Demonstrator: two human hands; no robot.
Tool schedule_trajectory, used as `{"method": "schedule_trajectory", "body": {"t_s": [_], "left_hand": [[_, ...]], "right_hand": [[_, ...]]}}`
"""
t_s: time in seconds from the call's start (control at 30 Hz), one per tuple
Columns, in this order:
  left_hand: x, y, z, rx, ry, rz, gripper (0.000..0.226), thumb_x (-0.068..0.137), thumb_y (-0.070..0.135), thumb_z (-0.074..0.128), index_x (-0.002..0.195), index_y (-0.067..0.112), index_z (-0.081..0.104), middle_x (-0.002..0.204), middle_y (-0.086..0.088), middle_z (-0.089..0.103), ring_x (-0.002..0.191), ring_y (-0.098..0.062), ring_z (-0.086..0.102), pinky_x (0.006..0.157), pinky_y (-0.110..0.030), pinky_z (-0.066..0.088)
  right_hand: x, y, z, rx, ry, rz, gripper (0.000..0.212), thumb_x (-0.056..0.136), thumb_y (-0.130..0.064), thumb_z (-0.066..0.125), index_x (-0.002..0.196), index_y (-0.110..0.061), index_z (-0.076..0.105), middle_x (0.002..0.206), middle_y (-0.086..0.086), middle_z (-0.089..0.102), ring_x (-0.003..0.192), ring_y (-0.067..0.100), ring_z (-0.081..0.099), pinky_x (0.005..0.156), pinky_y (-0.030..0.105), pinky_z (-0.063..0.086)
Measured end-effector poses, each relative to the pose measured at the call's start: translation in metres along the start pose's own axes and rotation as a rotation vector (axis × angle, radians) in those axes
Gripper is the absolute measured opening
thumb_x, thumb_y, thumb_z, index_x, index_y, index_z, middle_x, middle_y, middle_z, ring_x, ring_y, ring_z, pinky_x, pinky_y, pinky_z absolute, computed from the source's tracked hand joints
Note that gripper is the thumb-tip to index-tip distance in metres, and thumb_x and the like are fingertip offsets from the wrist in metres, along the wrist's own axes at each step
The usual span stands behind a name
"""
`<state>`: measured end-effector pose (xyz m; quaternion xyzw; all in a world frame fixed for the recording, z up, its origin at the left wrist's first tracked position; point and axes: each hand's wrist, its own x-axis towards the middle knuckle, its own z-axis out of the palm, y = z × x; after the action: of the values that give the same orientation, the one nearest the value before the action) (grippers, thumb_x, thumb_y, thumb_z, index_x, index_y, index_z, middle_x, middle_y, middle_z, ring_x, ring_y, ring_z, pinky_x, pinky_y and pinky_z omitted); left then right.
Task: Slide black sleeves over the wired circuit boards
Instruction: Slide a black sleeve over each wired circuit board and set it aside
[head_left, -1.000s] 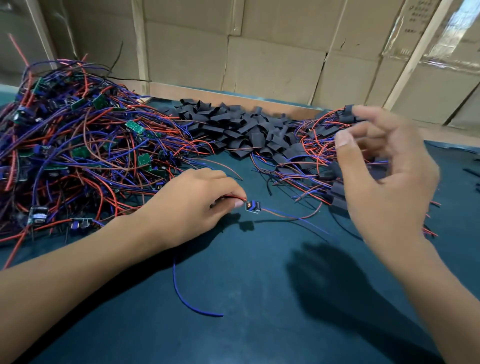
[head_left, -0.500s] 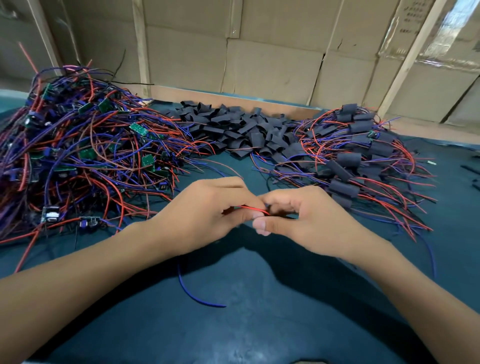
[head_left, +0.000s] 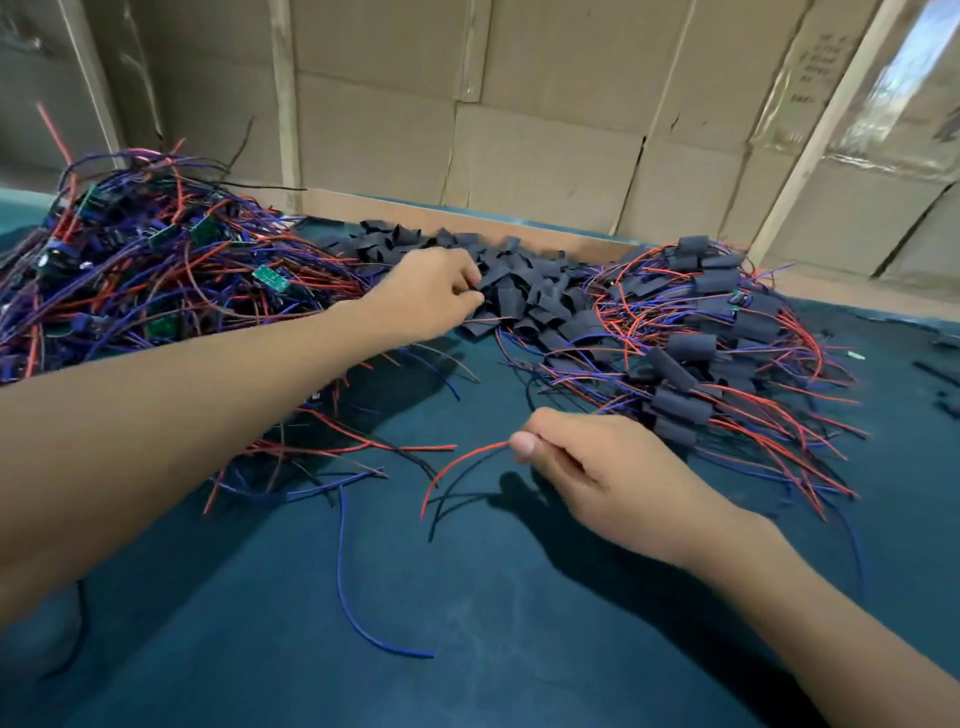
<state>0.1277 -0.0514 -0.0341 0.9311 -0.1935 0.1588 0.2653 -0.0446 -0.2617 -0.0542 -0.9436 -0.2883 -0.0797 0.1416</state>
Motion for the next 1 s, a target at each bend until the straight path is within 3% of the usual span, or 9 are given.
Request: {"method": "schedule_trajectory", "body": {"t_s": [0.13, 0.23, 0.3, 0.43, 0.57, 0.7, 0.8, 0.87, 1.0], "left_hand": [[0.040, -0.015, 0.025, 0.527, -0.313, 0.005, 0.053, 0.093, 0.026, 0.054, 0.142, 0.009, 0.040, 0.143, -0.017, 0.038, 0.133, -0.040, 0.034, 0.107, -0.057, 0.038], [0.056, -0.017, 0.018, 0.756, -0.466, 0.062, 0.042, 0.088, 0.014, 0.050, 0.130, 0.012, 0.049, 0.129, -0.014, 0.050, 0.120, -0.038, 0.048, 0.097, -0.059, 0.046], [0.061, -0.014, 0.008, 0.801, -0.477, 0.083, 0.033, 0.087, 0.014, 0.055, 0.120, 0.016, 0.057, 0.108, -0.009, 0.057, 0.103, -0.035, 0.057, 0.090, -0.057, 0.052], [0.068, -0.005, -0.003, 0.768, -0.534, 0.091, 0.059, 0.088, 0.038, 0.072, 0.141, 0.023, 0.052, 0.132, -0.009, 0.061, 0.115, -0.033, 0.061, 0.097, -0.054, 0.050], [0.063, -0.003, 0.001, 0.433, -0.609, -0.014, 0.046, 0.097, 0.024, 0.064, 0.140, 0.018, 0.050, 0.099, -0.005, 0.076, 0.063, -0.011, 0.073, 0.073, -0.031, 0.056], [0.063, 0.002, 0.002, 0.387, -0.618, -0.018, 0.031, 0.095, 0.013, 0.066, 0.124, 0.017, 0.057, 0.081, -0.004, 0.078, 0.056, -0.014, 0.072, 0.058, -0.026, 0.052], [0.065, 0.009, -0.002, 0.515, -0.665, 0.024, 0.040, 0.082, 0.030, 0.082, 0.111, 0.021, 0.055, 0.086, -0.006, 0.077, 0.066, -0.020, 0.072, 0.070, -0.035, 0.060], [0.065, 0.014, -0.002, 0.577, -0.692, 0.081, 0.050, 0.077, 0.038, 0.085, 0.115, 0.024, 0.055, 0.099, -0.006, 0.074, 0.083, -0.027, 0.071, 0.085, -0.044, 0.059], [0.054, 0.018, -0.002, 0.583, -0.639, 0.128, 0.054, 0.074, 0.042, 0.086, 0.117, 0.021, 0.062, 0.105, -0.001, 0.064, 0.091, -0.025, 0.057, 0.085, -0.036, 0.051]], "right_hand": [[0.001, 0.004, -0.008, -0.066, 0.043, 0.009, 0.031, 0.107, -0.035, 0.037, 0.099, -0.013, 0.057, 0.091, 0.000, 0.061, 0.089, 0.029, 0.058, 0.074, 0.044, 0.045], [0.002, 0.012, -0.009, -0.075, 0.050, 0.004, 0.015, 0.102, -0.010, 0.052, 0.112, -0.010, 0.062, 0.095, 0.000, 0.064, 0.094, 0.028, 0.058, 0.078, 0.040, 0.045], [0.002, 0.016, -0.009, -0.046, 0.042, 0.004, 0.033, 0.093, 0.004, 0.054, 0.121, -0.011, 0.063, 0.091, -0.007, 0.058, 0.088, 0.021, 0.054, 0.081, 0.037, 0.045], [0.002, 0.017, -0.006, 0.135, 0.123, 0.018, 0.043, 0.088, 0.012, 0.046, 0.121, -0.007, 0.066, 0.093, -0.003, 0.060, 0.083, 0.009, 0.052, 0.084, 0.021, 0.043], [0.005, 0.011, -0.003, 0.189, 0.201, 0.048, 0.031, 0.090, -0.002, 0.049, 0.108, -0.010, 0.072, 0.092, -0.001, 0.066, 0.082, 0.001, 0.051, 0.079, 0.004, 0.033], [0.006, 0.016, 0.001, 0.234, 0.149, 0.115, 0.031, 0.091, 0.000, 0.050, 0.104, -0.014, 0.075, 0.082, -0.009, 0.059, 0.076, -0.004, 0.051, 0.071, 0.007, 0.032], [0.005, 0.020, 0.005, 0.246, 0.145, 0.144, 0.034, 0.089, -0.014, 0.044, 0.104, -0.017, 0.075, 0.086, -0.006, 0.063, 0.079, 0.002, 0.052, 0.073, 0.016, 0.037], [0.005, 0.021, 0.004, 0.245, 0.169, 0.132, 0.036, 0.088, -0.020, 0.043, 0.104, -0.019, 0.075, 0.084, -0.012, 0.061, 0.079, 0.000, 0.053, 0.073, 0.013, 0.037], [0.005, 0.023, 0.005, 0.220, 0.210, 0.084, 0.021, 0.094, -0.011, 0.057, 0.102, -0.019, 0.075, 0.076, -0.020, 0.054, 0.073, -0.008, 0.053, 0.067, 0.005, 0.032]]}}
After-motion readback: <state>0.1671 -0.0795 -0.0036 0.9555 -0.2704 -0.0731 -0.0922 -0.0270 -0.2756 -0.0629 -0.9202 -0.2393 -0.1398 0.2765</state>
